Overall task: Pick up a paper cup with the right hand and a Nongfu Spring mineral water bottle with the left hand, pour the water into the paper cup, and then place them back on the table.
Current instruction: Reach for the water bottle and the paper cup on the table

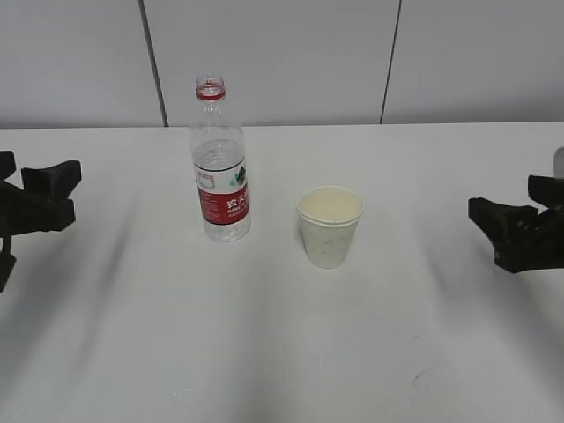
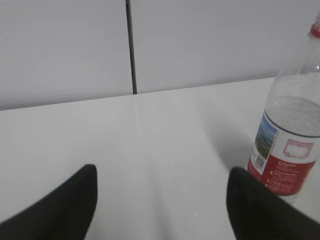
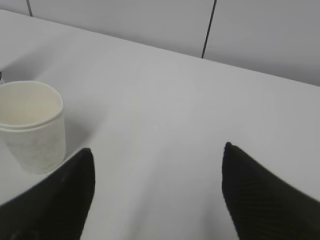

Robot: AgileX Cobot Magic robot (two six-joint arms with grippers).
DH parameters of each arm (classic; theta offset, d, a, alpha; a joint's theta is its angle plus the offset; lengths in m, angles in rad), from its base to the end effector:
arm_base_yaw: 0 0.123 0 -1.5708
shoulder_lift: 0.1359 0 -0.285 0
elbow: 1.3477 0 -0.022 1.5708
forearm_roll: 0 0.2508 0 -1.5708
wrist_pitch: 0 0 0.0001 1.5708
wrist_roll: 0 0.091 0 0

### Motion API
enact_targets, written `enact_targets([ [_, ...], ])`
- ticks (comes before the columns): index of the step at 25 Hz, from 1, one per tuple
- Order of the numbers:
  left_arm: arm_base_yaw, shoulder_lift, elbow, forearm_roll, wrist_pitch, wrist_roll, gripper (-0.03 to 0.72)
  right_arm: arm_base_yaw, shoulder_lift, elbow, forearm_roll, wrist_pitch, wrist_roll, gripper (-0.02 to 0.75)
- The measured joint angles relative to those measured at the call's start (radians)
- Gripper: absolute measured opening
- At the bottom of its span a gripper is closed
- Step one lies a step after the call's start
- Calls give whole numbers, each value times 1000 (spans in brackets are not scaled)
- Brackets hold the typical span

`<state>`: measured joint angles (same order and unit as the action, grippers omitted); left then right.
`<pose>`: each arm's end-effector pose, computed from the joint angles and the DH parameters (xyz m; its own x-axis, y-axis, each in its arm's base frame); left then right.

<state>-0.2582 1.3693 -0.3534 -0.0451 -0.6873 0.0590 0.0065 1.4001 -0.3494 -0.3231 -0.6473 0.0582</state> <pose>0.2302 -0.0581 0.1978 -0.2260 0.0846 -0.9704 0.2339 0.9718 0.0303 0.2353 0.0189 0.1844 -0.2905 -0.1996 -0.9358 -0.2504 0.9598 -0.1270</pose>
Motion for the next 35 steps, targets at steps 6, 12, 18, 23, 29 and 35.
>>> enact_targets([
  [6,0,137,-1,45,-70,-1,497,0,296,-4,-83,-340,-16,587],
  [12,0,290,-3,70,-220,-47,497,0,571,-57,-128,-480,-81,587],
  [18,0,361,-3,91,-309,-79,496,0,680,-139,-253,-489,-87,587],
  [23,0,365,-6,96,-337,-82,496,0,719,-232,-345,-492,-79,587],
  [29,0,365,-7,96,-345,-82,496,0,774,-359,-430,-493,7,587],
  [35,0,365,-7,96,-358,-82,496,0,839,-471,-514,-494,57,587],
])
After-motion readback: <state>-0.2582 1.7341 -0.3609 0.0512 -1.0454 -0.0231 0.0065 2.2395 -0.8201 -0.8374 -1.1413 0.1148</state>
